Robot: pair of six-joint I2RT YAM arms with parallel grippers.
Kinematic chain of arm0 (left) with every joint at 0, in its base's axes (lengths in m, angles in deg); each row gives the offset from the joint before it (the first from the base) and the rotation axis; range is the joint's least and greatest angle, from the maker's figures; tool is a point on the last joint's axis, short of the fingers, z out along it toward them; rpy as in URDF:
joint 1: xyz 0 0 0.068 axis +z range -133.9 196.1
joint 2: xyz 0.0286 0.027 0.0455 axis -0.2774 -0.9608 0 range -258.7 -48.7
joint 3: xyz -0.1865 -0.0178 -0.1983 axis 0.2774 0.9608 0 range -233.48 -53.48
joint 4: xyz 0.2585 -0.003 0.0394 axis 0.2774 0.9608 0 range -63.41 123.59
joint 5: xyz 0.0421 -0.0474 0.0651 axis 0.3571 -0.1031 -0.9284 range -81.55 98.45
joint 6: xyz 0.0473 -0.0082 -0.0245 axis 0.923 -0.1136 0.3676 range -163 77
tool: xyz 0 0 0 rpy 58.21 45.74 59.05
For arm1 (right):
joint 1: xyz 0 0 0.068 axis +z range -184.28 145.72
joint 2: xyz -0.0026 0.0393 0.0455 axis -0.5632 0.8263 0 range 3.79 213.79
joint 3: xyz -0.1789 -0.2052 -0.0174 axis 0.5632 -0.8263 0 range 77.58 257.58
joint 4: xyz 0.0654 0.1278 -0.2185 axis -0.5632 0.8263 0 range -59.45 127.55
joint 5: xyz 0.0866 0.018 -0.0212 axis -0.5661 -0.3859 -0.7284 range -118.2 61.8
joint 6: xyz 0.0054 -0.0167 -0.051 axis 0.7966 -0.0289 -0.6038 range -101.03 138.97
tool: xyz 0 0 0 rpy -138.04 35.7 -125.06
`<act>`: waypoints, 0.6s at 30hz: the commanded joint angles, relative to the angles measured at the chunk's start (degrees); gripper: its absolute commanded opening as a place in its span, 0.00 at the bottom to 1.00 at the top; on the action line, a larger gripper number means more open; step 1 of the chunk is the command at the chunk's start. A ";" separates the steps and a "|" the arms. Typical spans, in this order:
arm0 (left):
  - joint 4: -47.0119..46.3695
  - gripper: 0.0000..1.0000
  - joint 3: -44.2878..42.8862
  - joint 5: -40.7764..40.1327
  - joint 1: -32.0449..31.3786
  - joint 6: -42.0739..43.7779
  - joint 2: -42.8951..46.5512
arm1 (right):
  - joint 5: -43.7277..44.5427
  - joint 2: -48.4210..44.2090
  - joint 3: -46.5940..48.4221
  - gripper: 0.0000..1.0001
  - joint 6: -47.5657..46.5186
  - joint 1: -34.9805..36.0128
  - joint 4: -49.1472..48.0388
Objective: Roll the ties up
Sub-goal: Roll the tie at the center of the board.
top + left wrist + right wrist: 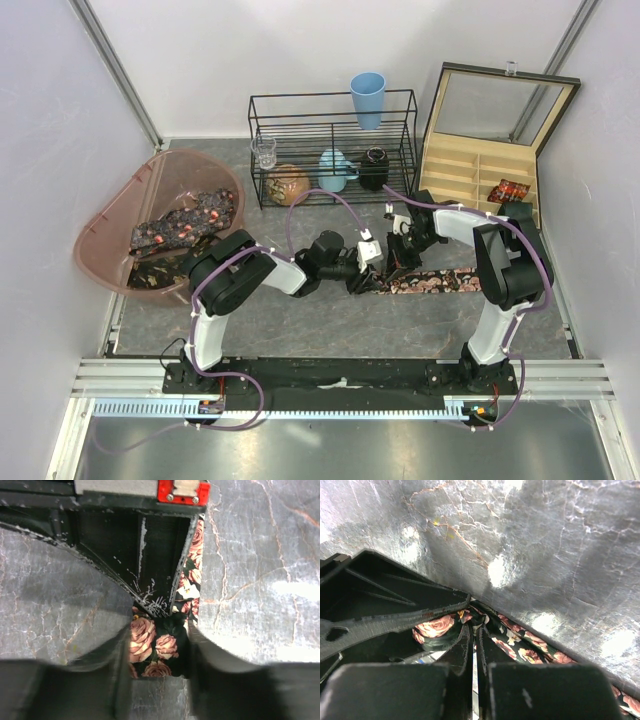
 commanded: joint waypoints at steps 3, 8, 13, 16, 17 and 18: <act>4.86 0.14 0.76 -3.48 -0.25 2.68 0.34 | 7.45 2.22 0.11 0.01 -3.14 0.67 -2.63; 5.66 0.04 2.86 -5.24 -0.25 4.70 0.43 | 2.44 0.38 5.03 0.25 -3.49 -4.34 4.05; 5.92 0.02 3.48 -5.68 -0.42 5.06 0.96 | 0.06 -3.05 4.78 0.33 -4.72 -7.07 9.07; 6.18 0.02 3.66 -5.94 -0.42 5.32 1.05 | -1.34 -2.18 2.41 0.28 -3.41 -6.98 8.46; 6.27 0.02 3.57 -5.86 -0.42 5.41 1.13 | -1.35 -1.57 1.18 0.23 -2.54 -6.89 7.50; 6.36 0.02 3.48 -5.94 -0.42 5.32 1.13 | -1.26 -1.04 0.65 0.22 -2.18 -6.63 6.97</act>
